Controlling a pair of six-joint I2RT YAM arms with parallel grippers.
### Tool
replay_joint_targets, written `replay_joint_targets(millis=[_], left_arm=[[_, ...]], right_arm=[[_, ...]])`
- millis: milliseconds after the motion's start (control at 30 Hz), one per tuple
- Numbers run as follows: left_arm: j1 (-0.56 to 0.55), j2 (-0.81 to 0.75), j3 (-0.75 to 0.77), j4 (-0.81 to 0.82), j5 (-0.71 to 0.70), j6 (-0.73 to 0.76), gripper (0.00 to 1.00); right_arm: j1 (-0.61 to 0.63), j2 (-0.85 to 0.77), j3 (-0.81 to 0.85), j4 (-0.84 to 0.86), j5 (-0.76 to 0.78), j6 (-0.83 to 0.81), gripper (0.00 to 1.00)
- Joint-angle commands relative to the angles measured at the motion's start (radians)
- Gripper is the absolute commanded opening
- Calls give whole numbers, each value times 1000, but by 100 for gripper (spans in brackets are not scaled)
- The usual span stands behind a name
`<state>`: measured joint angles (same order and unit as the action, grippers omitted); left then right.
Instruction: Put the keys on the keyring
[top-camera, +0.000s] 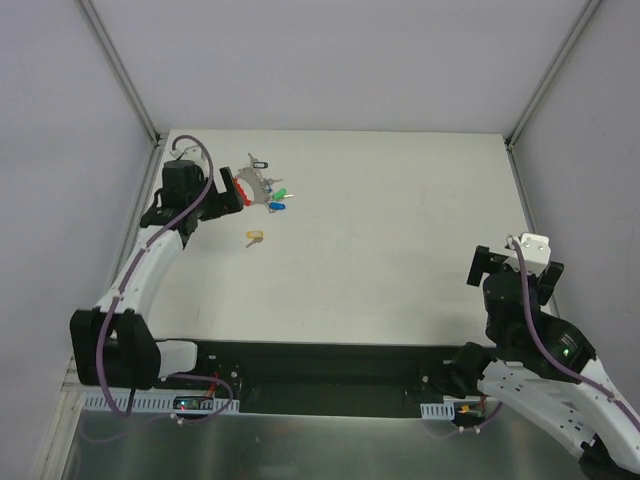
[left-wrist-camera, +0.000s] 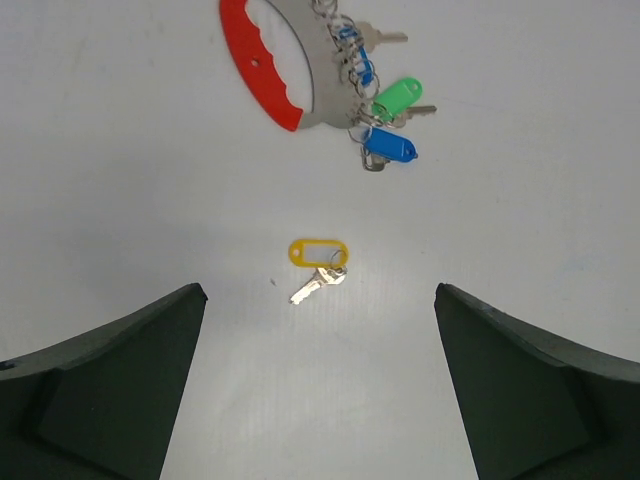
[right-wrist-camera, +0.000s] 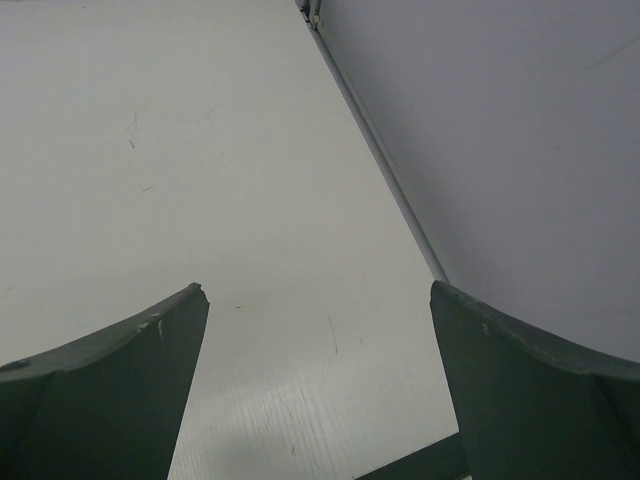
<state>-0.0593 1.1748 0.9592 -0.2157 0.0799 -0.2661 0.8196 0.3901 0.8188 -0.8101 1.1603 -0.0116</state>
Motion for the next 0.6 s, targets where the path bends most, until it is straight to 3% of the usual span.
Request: replay_joint_targets(millis=[0,133,267,433,533,567], left_arm=[[1,196,116,4,178,-134,99],[-4,415,243,-1,222,-196,97],[-56,561,357,-1,161,-182,89],[-77,742,478,-2,107,-183,71],[-83,816,522,-2,93,-185,69],[-86,830,530,-2,90,-185,63]], right_arm=[[0,-13,17,-8,-56,7,96],[0,-42,6,20,-113,-8,96],[1,-51,-1,23,-126,-14,96],[-2,-50,-6,29,-163,-19,96],[1,-40,-7,32,-169,-25,96],[0,-34,-9,35,-174,-31,96]])
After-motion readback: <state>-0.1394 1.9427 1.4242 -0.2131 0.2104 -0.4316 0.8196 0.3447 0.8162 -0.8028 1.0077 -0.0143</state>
